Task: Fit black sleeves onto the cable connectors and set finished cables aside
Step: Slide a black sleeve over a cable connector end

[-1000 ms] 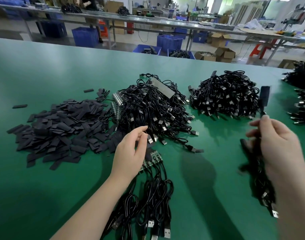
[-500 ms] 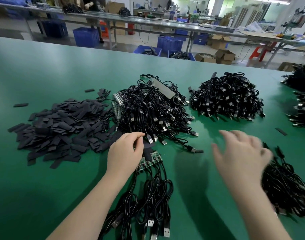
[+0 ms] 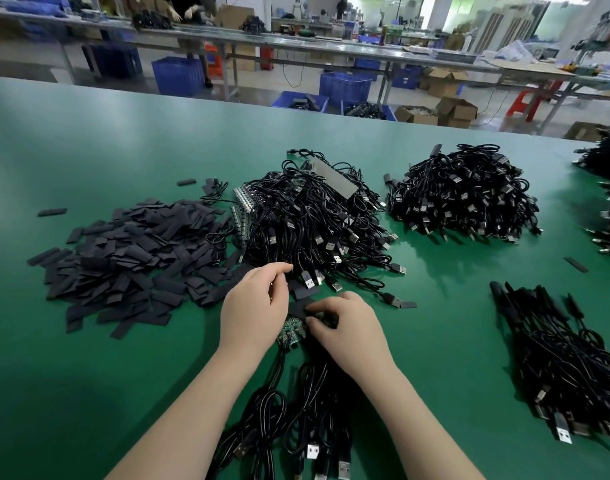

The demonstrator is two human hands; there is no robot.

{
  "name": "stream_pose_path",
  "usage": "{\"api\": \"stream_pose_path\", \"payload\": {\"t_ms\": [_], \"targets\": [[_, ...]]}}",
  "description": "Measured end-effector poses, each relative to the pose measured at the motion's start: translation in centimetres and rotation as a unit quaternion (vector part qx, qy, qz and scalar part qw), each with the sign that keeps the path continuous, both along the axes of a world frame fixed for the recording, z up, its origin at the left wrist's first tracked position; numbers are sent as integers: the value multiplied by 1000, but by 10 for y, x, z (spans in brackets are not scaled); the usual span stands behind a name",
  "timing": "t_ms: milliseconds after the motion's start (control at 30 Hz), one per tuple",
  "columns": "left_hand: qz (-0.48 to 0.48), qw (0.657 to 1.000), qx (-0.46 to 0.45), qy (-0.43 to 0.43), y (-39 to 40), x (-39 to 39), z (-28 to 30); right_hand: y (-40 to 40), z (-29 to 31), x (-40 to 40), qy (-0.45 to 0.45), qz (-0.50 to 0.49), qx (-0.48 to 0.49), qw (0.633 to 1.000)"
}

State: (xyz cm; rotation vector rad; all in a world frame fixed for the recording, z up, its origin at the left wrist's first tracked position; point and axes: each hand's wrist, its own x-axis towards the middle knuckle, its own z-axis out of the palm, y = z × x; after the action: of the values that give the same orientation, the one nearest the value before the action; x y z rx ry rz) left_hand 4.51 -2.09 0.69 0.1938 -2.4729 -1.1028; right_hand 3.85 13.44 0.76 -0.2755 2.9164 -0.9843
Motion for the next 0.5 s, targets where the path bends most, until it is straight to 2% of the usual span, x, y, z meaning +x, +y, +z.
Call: {"api": "stream_pose_path", "payload": {"t_ms": [67,333,433,500], "targets": [[-3,1000,-22,-3,0,0,-1,4,-4,1,19,-11,-18,1000],[-17,999,-45,-15,1,0,-1,2,-9,2,57,-7,53,997],[-15,999,-40,-16,0,-2,-2,2,-10,1,59,-15,5,998],[-14,1000,-17,-12,-1,-3,-2,4,-10,2,60,-23,-82,995]]}}
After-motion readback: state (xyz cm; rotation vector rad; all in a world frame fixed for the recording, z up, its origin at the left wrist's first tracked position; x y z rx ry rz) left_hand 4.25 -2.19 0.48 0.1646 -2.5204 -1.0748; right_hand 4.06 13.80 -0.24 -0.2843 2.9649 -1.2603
